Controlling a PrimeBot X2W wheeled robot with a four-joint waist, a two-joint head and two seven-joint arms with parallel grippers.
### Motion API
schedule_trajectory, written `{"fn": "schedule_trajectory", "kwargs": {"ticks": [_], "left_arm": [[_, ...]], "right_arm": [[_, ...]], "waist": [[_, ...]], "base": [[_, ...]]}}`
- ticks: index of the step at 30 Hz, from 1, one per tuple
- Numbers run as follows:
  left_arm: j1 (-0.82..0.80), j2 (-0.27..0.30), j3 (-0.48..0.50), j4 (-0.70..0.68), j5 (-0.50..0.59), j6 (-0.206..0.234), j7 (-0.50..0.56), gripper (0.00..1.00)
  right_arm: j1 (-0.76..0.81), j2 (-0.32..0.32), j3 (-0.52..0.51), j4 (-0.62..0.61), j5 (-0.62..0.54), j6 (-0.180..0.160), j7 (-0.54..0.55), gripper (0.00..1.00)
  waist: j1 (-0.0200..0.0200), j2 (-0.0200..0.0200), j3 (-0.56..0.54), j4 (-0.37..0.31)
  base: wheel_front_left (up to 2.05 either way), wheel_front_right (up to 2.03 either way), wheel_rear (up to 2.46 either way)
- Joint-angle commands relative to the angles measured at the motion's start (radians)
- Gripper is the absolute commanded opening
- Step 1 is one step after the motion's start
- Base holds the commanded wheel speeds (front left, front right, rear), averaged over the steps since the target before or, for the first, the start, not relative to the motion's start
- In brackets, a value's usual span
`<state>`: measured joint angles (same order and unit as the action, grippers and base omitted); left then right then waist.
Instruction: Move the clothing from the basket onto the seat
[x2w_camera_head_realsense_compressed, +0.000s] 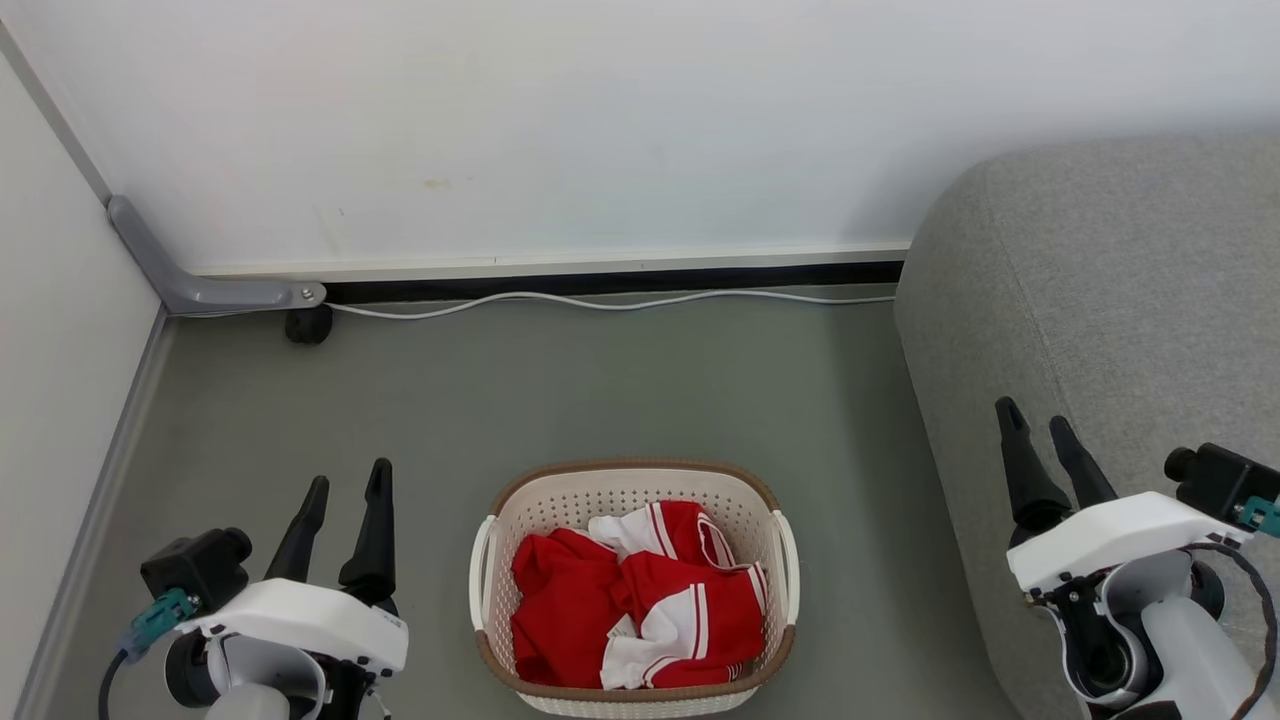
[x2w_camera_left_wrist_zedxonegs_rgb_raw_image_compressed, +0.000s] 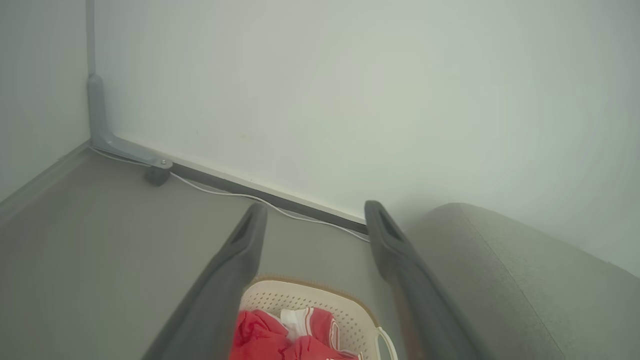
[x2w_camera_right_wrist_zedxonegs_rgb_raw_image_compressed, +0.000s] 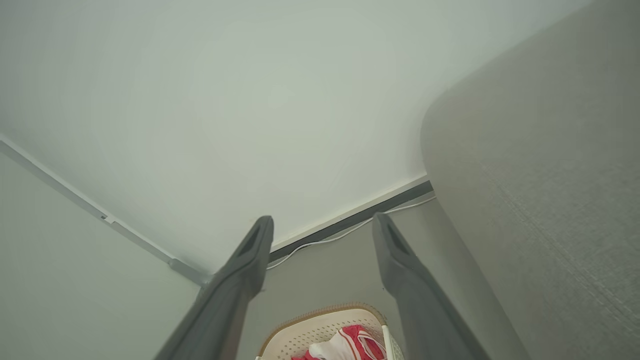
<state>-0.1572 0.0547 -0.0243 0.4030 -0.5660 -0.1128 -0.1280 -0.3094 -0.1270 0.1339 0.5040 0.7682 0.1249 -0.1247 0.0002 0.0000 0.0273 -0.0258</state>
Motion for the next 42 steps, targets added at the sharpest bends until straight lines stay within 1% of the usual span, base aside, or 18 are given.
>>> {"fn": "schedule_trajectory", "kwargs": {"ticks": [1,22,27,32,38,42], "left_arm": [[-0.063,0.020,0.018,-0.021,0.035,0.009,-0.016,1.00],[-0.113,0.016,0.043,0.042,0.286,0.026,-0.078,1.00],[-0.124,0.012,0.057,0.063,0.322,0.029,-0.089,1.00],[-0.140,0.009,0.071,0.073,0.377,0.030,-0.104,1.00],[-0.154,0.007,0.080,0.076,0.448,0.021,-0.122,1.00],[-0.161,0.008,0.082,0.084,0.509,0.019,-0.134,1.00]], "right_arm": [[-0.054,-0.014,0.018,-0.017,-0.034,0.004,-0.020,1.00],[-0.130,-0.046,0.119,0.068,-0.278,0.005,-0.081,1.00],[-0.146,-0.054,0.129,0.080,-0.323,0.005,-0.093,1.00],[-0.164,-0.059,0.138,0.092,-0.371,0.005,-0.107,1.00],[-0.185,-0.067,0.148,0.110,-0.429,0.006,-0.125,1.00],[-0.199,-0.072,0.154,0.117,-0.474,0.006,-0.137,1.00]], "waist": [[-0.0001,0.0000,0.001,-0.001],[-0.0001,0.0000,0.005,-0.007],[-0.0001,0.0000,0.006,-0.007],[-0.0001,0.0000,0.009,-0.009],[-0.0001,0.0000,0.012,-0.011],[-0.0001,0.0000,0.014,-0.013]], "base": [[0.00,0.00,0.00],[0.00,0.00,0.00],[0.00,0.00,0.00],[0.00,0.00,0.00],[0.00,0.00,0.00],[0.00,0.00,0.00]]}}
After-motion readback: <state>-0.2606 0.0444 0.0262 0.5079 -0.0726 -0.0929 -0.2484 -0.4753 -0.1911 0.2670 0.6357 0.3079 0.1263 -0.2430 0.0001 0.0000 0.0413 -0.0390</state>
